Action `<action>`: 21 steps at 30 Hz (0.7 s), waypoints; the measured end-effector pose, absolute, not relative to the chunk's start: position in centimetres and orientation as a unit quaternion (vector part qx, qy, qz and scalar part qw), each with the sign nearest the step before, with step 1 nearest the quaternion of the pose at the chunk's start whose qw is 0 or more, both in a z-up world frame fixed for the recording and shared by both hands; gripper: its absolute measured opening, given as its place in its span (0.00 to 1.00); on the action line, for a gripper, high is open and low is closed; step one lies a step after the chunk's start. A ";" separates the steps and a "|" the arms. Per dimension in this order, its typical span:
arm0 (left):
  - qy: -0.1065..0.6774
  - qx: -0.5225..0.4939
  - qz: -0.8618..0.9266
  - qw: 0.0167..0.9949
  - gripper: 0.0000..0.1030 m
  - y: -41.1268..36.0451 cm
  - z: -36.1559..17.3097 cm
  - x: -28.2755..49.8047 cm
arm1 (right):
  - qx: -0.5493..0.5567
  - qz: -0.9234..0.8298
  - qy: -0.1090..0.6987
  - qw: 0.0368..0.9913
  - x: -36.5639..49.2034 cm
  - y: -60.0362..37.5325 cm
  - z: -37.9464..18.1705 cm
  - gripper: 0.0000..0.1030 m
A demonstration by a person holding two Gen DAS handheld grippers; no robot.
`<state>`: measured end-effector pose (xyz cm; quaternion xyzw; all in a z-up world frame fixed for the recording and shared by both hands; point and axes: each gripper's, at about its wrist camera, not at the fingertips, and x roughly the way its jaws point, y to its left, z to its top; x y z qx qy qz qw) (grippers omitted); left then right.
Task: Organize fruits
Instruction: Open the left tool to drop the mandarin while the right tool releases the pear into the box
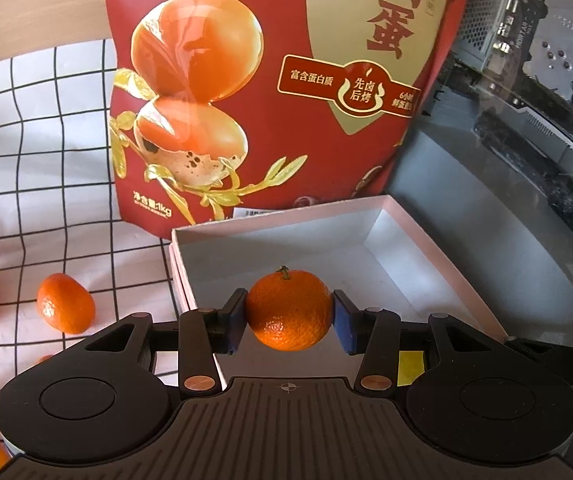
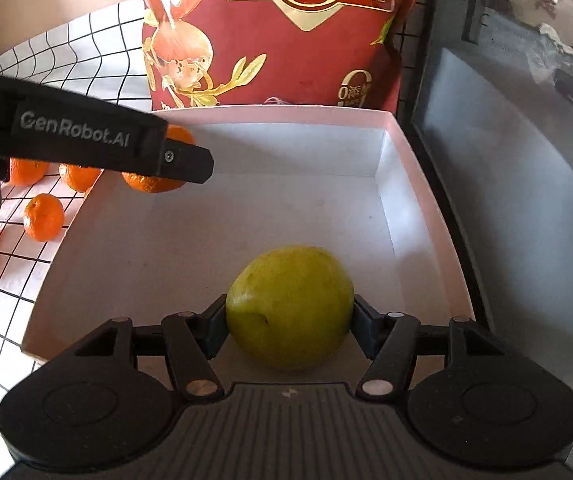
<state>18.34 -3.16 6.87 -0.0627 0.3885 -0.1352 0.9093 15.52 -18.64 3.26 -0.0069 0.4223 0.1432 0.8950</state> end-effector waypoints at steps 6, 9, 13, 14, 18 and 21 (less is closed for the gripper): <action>0.387 -0.056 -0.153 0.908 0.49 -3.5 6.9 17.2 | -0.006 0.144 0.303 0.942 8.8 -20.5 6.7 0.76; 0.385 -0.037 -0.152 0.910 0.49 -5.0 6.9 17.0 | 0.005 0.167 0.275 0.947 5.3 -21.8 7.6 0.77; 0.403 -0.061 -0.153 0.900 0.49 -6.5 6.3 17.9 | 0.001 0.190 0.278 0.942 2.3 -22.6 7.8 0.78; 0.406 -0.065 -0.150 0.899 0.49 -6.8 6.1 18.1 | -0.005 0.194 0.280 0.940 1.8 -22.5 7.8 0.78; 0.416 -0.040 -0.143 0.897 0.49 -7.9 5.0 18.3 | -0.026 0.210 0.274 0.938 0.1 -22.2 7.5 0.78; 0.416 -0.044 -0.148 0.896 0.48 -7.9 5.0 18.4 | -0.048 0.214 0.266 0.939 -0.8 -21.7 7.1 0.78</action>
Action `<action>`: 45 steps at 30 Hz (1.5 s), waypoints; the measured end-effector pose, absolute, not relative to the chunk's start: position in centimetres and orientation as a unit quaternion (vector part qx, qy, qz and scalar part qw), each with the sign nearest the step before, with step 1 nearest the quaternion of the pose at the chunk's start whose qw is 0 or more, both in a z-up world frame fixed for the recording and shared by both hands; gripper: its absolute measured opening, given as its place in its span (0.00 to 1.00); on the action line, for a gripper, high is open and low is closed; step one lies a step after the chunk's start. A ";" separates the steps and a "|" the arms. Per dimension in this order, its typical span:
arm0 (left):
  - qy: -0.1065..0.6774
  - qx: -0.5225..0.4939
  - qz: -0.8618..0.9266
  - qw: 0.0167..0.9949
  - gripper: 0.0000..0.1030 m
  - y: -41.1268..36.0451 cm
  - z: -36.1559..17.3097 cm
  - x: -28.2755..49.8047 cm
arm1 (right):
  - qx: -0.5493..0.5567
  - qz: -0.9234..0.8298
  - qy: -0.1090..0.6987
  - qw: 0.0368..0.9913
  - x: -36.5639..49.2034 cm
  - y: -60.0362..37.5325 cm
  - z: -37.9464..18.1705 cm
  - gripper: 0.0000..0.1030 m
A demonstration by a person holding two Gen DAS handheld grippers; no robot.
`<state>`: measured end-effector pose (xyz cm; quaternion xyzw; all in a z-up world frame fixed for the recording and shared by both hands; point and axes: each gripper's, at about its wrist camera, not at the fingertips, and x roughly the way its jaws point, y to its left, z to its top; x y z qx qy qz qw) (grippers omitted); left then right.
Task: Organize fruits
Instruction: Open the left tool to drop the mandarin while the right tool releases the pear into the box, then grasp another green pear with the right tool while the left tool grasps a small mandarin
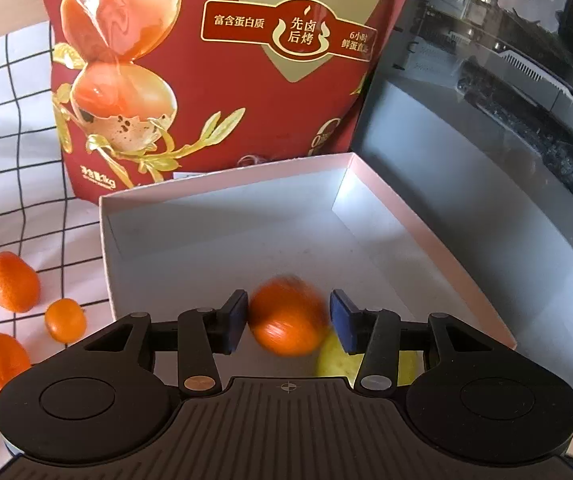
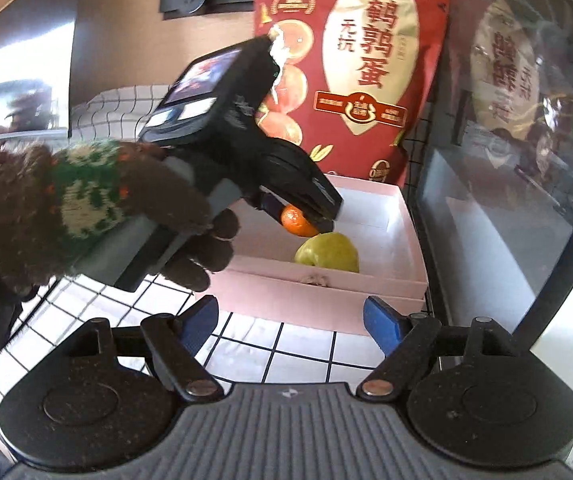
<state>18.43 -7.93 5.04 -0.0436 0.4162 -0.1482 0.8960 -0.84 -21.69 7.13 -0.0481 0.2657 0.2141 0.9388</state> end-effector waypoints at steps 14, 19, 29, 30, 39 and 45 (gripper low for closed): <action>0.279 -0.095 -0.110 0.949 0.48 7.9 10.0 8.0 | -0.073 0.225 0.283 0.929 -0.8 -19.8 5.1 0.78; 0.240 -0.164 -0.045 0.956 0.48 17.5 7.4 1.3 | -0.078 0.246 0.295 0.920 -0.1 -17.5 5.4 0.78; 0.127 -0.317 0.010 0.940 0.48 25.4 2.0 -4.6 | -0.052 0.365 0.312 0.876 3.0 -4.4 8.5 0.79; 0.128 -0.330 0.020 0.935 0.48 25.9 1.8 -4.7 | -0.048 0.373 0.311 0.873 3.7 -2.9 8.6 0.79; 0.100 -0.399 0.079 0.908 0.48 28.8 0.9 -6.1 | -0.007 0.380 0.298 0.876 7.7 5.1 7.9 0.79; 0.087 -0.411 0.112 0.901 0.48 29.6 0.5 -6.9 | -0.048 0.374 0.279 0.883 7.4 9.0 7.9 0.79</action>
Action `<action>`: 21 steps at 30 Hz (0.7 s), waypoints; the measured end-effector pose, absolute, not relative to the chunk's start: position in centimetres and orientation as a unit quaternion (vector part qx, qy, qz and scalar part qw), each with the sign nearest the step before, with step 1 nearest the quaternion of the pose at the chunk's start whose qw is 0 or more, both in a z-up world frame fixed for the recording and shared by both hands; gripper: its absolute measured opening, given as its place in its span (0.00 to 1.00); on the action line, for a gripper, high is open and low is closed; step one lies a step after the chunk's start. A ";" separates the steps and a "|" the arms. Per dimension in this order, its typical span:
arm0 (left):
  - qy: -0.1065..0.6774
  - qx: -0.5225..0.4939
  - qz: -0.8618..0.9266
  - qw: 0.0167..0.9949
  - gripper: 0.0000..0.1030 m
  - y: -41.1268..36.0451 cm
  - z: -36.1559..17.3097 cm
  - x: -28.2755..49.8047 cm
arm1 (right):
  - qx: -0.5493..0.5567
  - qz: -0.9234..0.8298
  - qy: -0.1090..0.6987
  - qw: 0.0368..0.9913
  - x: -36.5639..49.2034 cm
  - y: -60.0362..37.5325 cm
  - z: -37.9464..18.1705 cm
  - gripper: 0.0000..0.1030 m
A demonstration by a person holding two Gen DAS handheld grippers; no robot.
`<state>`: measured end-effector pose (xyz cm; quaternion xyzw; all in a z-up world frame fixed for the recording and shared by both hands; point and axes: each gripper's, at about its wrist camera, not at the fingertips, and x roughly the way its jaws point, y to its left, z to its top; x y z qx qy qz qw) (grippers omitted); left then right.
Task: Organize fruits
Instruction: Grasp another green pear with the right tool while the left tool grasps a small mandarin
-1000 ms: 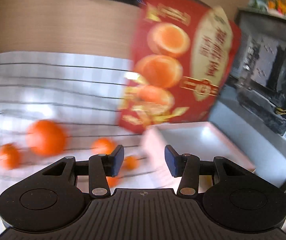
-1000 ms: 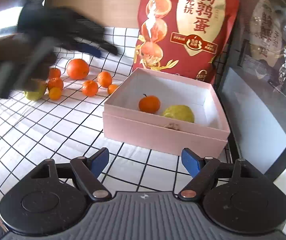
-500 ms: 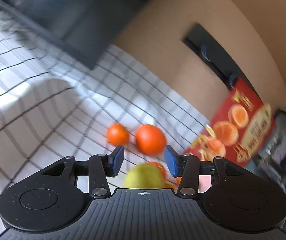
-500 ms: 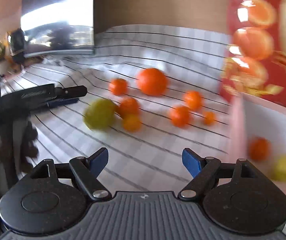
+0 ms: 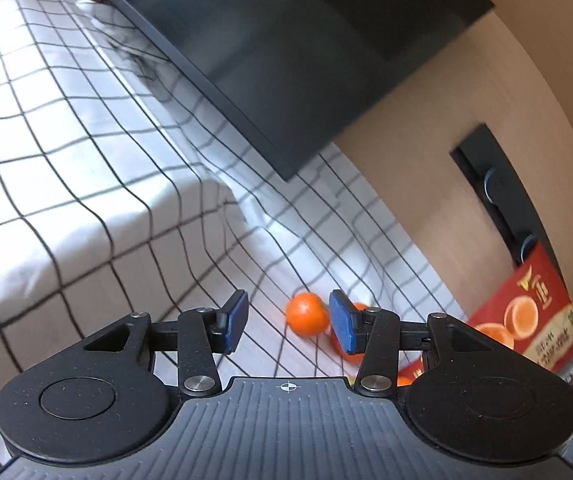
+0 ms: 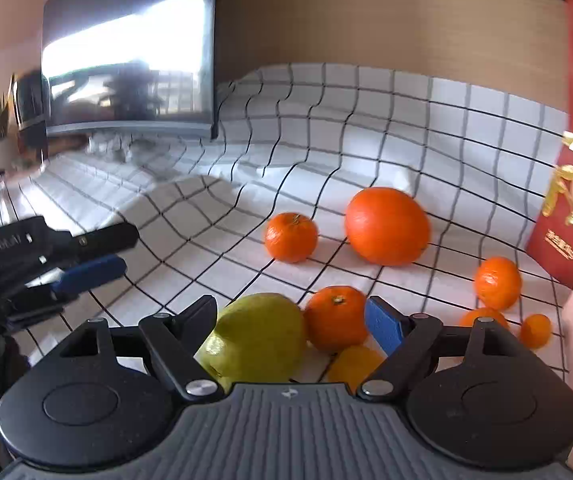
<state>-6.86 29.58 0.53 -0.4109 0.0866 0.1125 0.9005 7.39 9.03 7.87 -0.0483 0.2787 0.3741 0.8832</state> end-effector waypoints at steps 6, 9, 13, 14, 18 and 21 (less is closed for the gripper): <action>0.096 -0.400 0.100 0.906 0.48 29.1 0.6 -6.3 | -0.060 0.394 0.288 0.871 6.2 9.4 7.3 0.78; 0.097 -0.384 0.091 0.914 0.48 28.6 0.9 -6.1 | -0.103 0.409 0.286 0.860 4.9 10.2 7.0 0.72; 0.101 -0.384 0.087 0.914 0.48 28.6 0.8 -6.0 | -0.110 0.393 0.290 0.865 4.7 11.0 6.4 0.55; 0.104 -0.387 0.085 0.912 0.48 28.7 0.7 -5.9 | -0.107 0.389 0.290 0.868 4.9 10.8 6.3 0.54; 0.112 -0.391 0.070 0.911 0.48 28.7 0.5 -5.6 | -0.076 0.402 0.312 0.858 5.5 8.8 6.7 0.53; 0.124 -0.380 0.057 0.915 0.48 28.1 0.5 -5.2 | -0.073 0.409 0.299 0.859 4.2 5.7 7.3 0.51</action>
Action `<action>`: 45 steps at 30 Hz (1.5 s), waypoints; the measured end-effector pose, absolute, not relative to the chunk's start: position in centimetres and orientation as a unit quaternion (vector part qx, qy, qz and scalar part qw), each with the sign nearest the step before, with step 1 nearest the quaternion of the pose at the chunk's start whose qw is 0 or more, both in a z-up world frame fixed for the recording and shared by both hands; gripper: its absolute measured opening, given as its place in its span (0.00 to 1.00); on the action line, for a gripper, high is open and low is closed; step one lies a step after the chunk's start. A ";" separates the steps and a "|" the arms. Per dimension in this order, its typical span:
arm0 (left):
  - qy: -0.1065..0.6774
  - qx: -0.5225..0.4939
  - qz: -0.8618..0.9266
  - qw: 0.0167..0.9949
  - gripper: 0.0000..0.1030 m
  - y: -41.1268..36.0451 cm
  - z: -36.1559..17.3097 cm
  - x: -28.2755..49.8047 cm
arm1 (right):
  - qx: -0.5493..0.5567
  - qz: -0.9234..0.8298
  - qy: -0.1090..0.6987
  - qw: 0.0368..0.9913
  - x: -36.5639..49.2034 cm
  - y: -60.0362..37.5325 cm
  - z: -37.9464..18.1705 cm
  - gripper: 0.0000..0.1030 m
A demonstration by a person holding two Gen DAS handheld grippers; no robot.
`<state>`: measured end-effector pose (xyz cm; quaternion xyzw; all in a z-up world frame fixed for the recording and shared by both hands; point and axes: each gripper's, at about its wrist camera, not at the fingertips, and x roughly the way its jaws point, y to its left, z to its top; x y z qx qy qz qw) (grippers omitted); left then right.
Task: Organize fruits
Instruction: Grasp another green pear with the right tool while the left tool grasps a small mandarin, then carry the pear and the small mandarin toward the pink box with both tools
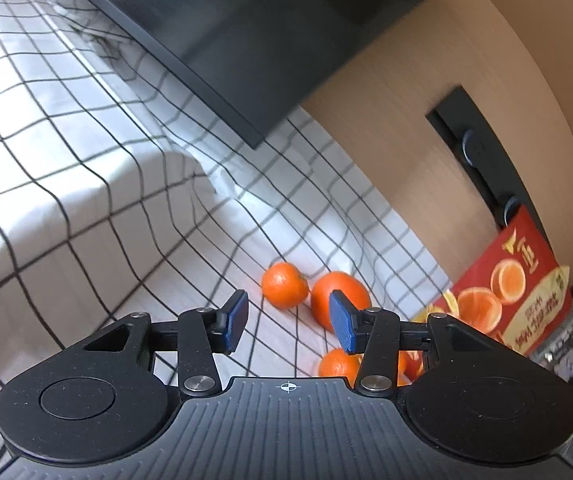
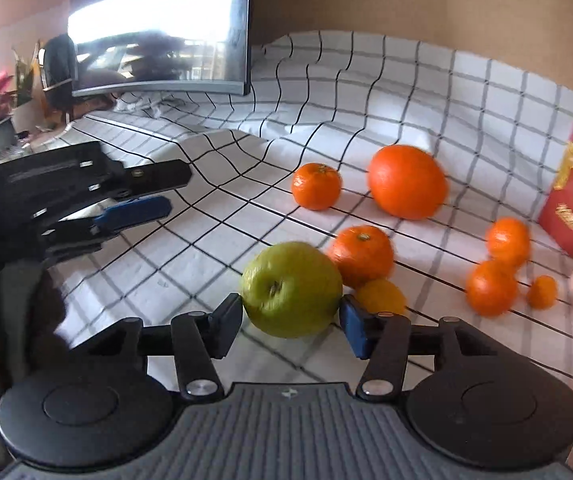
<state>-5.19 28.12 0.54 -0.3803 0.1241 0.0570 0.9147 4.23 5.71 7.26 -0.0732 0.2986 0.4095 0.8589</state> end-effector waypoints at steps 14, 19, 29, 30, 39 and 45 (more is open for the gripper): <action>0.200 -0.187 -0.010 0.962 0.48 18.5 4.1 -1.2 | -0.068 0.366 0.273 0.887 -1.8 -9.4 5.3 0.50; 0.235 -0.160 0.027 0.958 0.48 17.0 4.9 1.7 | -0.019 0.370 0.279 0.886 -0.8 -11.0 4.3 0.70; 0.276 -0.140 0.010 0.951 0.48 14.5 3.1 1.7 | 0.017 0.366 0.303 0.880 0.3 -11.1 2.9 0.77; 0.278 -0.134 0.022 0.951 0.48 14.3 3.0 1.8 | 0.013 0.366 0.303 0.880 0.2 -11.0 2.9 0.78; 0.318 -0.087 0.057 0.942 0.48 12.6 1.7 4.3 | -0.005 0.359 0.282 0.890 -0.7 -10.7 3.1 0.79; 0.329 -0.070 0.077 0.939 0.48 12.3 0.9 5.3 | 0.004 0.356 0.286 0.890 -0.5 -10.9 3.0 0.81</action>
